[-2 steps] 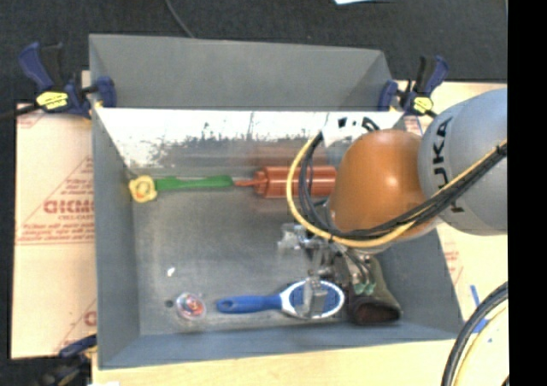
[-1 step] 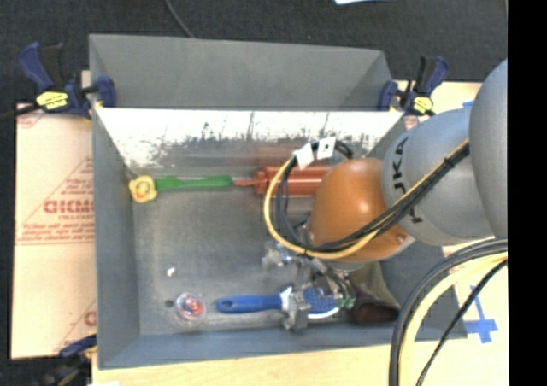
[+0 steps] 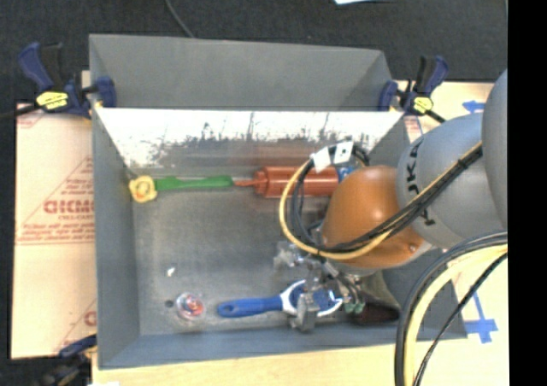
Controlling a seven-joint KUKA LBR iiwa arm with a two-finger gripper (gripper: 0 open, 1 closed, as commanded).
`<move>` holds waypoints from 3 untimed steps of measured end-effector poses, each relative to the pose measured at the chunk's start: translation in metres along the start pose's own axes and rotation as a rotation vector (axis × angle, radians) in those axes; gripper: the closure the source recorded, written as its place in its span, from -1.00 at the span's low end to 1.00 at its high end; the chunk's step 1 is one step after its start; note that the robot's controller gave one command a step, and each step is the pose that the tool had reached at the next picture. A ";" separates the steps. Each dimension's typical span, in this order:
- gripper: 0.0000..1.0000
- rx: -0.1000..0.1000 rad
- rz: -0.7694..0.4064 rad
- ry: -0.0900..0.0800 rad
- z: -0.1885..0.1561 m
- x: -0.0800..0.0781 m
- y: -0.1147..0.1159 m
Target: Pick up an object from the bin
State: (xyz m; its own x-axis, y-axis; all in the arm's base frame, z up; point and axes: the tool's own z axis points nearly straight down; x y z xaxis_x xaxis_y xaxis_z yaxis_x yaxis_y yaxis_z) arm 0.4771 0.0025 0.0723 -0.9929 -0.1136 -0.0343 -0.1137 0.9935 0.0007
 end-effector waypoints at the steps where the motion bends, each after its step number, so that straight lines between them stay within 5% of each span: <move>1: 1.00 -0.002 -0.034 0.021 -0.005 -0.007 0.016; 3: 1.00 -0.002 -0.031 0.020 -0.011 -0.007 0.016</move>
Offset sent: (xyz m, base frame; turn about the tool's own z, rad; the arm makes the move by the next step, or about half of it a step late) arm 0.0000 0.0000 0.0000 0.0000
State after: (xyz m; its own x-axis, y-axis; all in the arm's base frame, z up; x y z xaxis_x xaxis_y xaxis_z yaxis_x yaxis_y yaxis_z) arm 0.4816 0.0193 0.0835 -0.9894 -0.1447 -0.0143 -0.1447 0.9895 0.0019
